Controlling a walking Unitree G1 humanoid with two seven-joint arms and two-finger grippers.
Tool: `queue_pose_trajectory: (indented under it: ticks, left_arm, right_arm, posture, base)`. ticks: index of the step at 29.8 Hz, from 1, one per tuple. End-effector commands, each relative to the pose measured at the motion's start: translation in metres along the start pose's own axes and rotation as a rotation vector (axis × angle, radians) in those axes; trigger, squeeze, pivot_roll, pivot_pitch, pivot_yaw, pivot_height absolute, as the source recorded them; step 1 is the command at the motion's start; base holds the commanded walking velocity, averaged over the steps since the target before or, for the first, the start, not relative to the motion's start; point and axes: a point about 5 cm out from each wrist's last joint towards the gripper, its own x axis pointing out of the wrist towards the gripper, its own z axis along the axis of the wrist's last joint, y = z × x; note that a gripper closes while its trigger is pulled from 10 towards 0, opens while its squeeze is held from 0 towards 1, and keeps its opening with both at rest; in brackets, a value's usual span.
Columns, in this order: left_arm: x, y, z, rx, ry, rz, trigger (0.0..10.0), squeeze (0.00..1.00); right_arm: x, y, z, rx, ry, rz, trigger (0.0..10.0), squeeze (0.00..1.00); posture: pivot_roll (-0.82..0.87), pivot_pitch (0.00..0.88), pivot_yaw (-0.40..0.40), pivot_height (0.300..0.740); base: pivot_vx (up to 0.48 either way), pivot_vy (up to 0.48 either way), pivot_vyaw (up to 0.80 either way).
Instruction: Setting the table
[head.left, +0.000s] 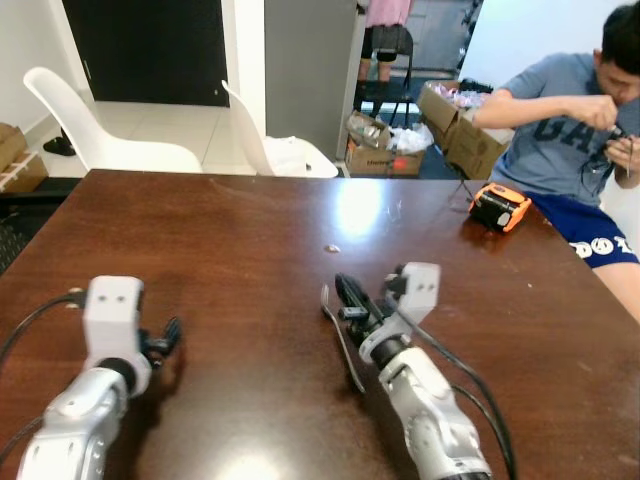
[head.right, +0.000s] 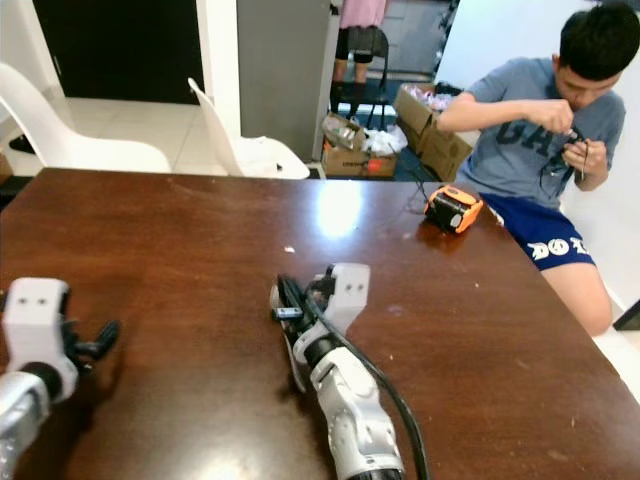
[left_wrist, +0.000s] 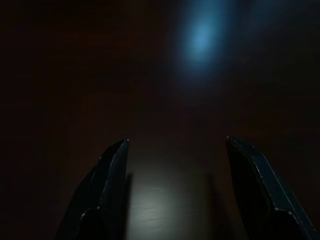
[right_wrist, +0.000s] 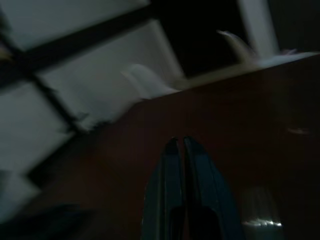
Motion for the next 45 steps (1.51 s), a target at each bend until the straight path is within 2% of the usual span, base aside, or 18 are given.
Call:
queue_pose_trajectory:
  ticks: [1,5,6,8,9,11,15,17,23,26,27,28,31,34,41,43,44,45]
  left_arm:
    - [-0.001,-0.005,0.000,-0.011,0.007,-0.015,10.0,0.00]
    - [0.002,-0.009,0.002,-0.019,-0.001,-0.029,10.0,0.00]
    - [0.003,-0.010,0.003,-0.019,-0.002,-0.031,10.0,0.00]
    - [0.003,-0.010,0.003,-0.019,-0.002,-0.031,10.0,0.00]
    - [0.004,-0.011,0.003,-0.016,-0.003,-0.031,10.0,0.00]
    - [0.004,-0.012,0.004,-0.014,-0.004,-0.032,10.0,0.00]
    - [0.005,-0.012,0.004,-0.009,-0.004,-0.034,10.0,0.00]
    - [0.005,-0.013,0.004,-0.009,-0.001,-0.038,10.0,0.00]
    - [0.005,-0.014,0.004,-0.008,0.001,-0.039,10.0,0.00]
    - [0.005,-0.014,0.005,-0.007,0.002,-0.040,10.0,0.00]
    - [0.005,-0.014,0.005,-0.005,0.003,-0.040,10.0,0.00]
    - [0.005,-0.014,0.005,-0.005,0.003,-0.040,10.0,0.00]
    - [0.005,-0.014,0.006,-0.003,0.003,-0.039,10.0,0.00]
    - [0.005,-0.014,0.006,-0.002,0.004,-0.037,10.0,0.00]
    - [0.004,-0.014,0.006,-0.004,0.005,-0.034,10.0,0.00]
    - [0.003,-0.014,0.005,-0.008,0.007,-0.030,10.0,0.00]
    - [0.003,-0.014,0.005,-0.008,0.007,-0.030,10.0,0.00]
    - [0.003,-0.014,0.005,-0.008,0.008,-0.030,10.0,0.00]
  right_arm:
    - [-0.005,0.008,-0.001,0.056,0.020,0.043,10.0,0.00]
    - [-0.013,0.010,-0.005,0.055,0.058,0.045,10.0,0.00]
    - [-0.016,0.000,-0.016,0.010,0.118,-0.018,10.0,0.00]
    - [-0.019,-0.007,-0.024,-0.025,0.162,-0.062,10.0,0.00]
    - [-0.025,-0.023,-0.037,-0.078,0.241,-0.166,10.0,1.00]
    - [-0.029,-0.037,-0.042,-0.060,0.289,-0.256,10.0,1.00]
    - [-0.030,-0.051,-0.043,-0.086,0.325,-0.336,10.0,1.00]
    - [-0.026,-0.057,-0.042,-0.040,0.333,-0.361,10.0,1.00]
    - [-0.010,-0.058,-0.037,0.020,0.288,-0.325,10.0,1.00]
    - [-0.002,-0.058,-0.040,0.027,0.308,-0.301,10.0,1.00]
    - [0.003,-0.059,-0.043,0.034,0.334,-0.284,10.0,0.28]
    - [0.005,-0.059,-0.045,0.037,0.350,-0.277,10.0,0.00]
    - [0.007,-0.060,-0.050,0.047,0.396,-0.270,10.0,0.00]
    - [0.006,-0.064,-0.064,0.007,0.508,-0.306,10.0,0.00]
    - [0.003,-0.068,-0.076,0.013,0.603,-0.343,10.0,0.00]
    - [-0.003,-0.068,-0.088,0.004,0.687,-0.349,2.1,0.00]
    - [-0.003,-0.068,-0.088,0.004,0.687,-0.349,2.1,0.00]
    - [-0.003,-0.068,-0.090,0.003,0.698,-0.348,0.0,0.00]
  posture:
    - [0.12,0.163,0.062,0.740]
    - [0.11,0.160,0.064,0.740]
    - [0.11,0.159,0.066,0.740]
    - [0.11,0.159,0.067,0.740]
    - [0.11,0.158,0.068,0.740]
    - [0.11,0.158,0.067,0.740]
    - [0.11,0.160,0.069,0.740]
    - [0.11,0.162,0.071,0.740]
    - [0.12,0.170,0.073,0.740]
    - [0.12,0.176,0.076,0.740]
    - [0.13,0.181,0.077,0.740]
    - [0.13,0.182,0.077,0.740]
    - [0.13,0.185,0.076,0.740]
    - [0.13,0.193,0.072,0.740]
    - [0.14,0.204,0.064,0.740]
    - [0.14,0.207,0.062,0.740]
    - [0.14,0.207,0.062,0.740]
    - [0.14,0.208,0.060,0.740]
  base:
    - [0.000,0.000,0.00]
    - [0.000,0.000,0.00]
    - [0.000,0.000,0.00]
    - [0.000,0.000,0.00]
    - [0.000,0.000,0.00]
    - [0.000,0.000,0.00]
    - [0.000,0.000,0.00]
    - [0.000,0.000,0.00]
    - [0.000,0.000,0.00]
    - [0.000,0.000,0.00]
    - [0.000,0.000,0.00]
    - [0.000,0.000,0.00]
    - [0.000,0.000,0.00]
    - [0.000,0.000,0.00]
    - [0.000,0.000,0.00]
    - [0.000,0.000,0.00]
    - [0.000,0.000,0.00]
    - [0.000,0.000,0.00]
